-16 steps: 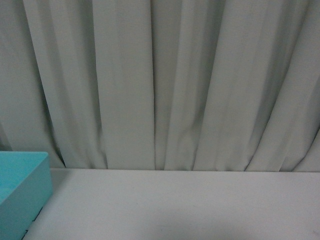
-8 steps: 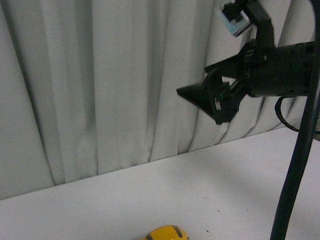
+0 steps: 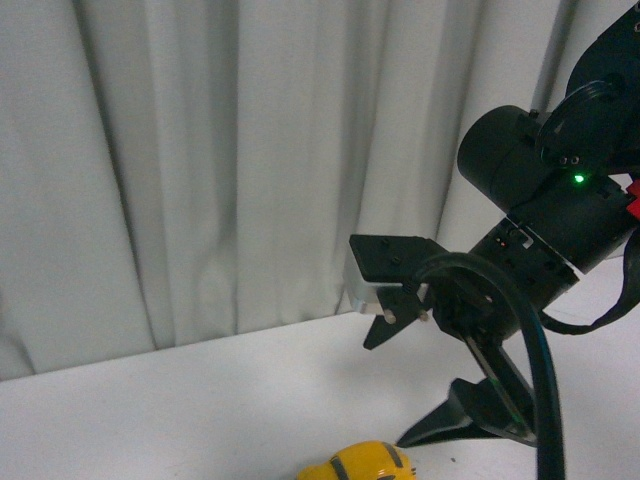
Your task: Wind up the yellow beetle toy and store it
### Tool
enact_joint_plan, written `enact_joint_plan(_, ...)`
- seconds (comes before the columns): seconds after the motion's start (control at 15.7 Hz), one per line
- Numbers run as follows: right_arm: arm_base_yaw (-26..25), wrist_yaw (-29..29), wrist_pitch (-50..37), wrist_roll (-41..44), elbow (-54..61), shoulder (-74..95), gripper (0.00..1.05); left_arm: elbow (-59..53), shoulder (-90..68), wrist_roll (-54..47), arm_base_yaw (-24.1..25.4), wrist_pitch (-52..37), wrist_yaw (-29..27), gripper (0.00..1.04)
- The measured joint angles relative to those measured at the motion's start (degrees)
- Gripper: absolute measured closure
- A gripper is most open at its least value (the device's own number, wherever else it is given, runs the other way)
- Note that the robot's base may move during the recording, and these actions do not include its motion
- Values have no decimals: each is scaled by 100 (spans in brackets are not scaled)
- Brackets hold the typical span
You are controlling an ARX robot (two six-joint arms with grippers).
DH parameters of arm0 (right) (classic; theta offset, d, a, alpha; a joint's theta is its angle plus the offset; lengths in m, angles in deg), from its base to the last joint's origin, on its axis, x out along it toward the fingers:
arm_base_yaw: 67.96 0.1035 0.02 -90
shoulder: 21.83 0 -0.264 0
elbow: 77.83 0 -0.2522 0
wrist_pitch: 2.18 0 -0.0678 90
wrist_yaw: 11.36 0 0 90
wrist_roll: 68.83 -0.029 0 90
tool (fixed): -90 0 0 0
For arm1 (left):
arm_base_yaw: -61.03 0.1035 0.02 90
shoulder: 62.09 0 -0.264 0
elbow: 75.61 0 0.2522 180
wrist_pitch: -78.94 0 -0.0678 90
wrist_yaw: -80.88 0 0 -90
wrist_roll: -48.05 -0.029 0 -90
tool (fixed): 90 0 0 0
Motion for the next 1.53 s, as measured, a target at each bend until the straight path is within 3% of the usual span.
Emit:
enact_joint_plan(0.13,114,297,289,671,-201,310,7,0,0,0,0,0,-2,7)
enact_joint_plan(0.76,431,669,269,1545,-409,1086,7,0,0,0,0,0,-2,7)
enact_joint_plan(0.95,518,970,74,1368,-629,1624,7,0,0,0,0,0,-2,7)
enact_joint_plan(1.53,730,1110,-166,774,-758,1803,7,0,0,0,0,0,-2,7)
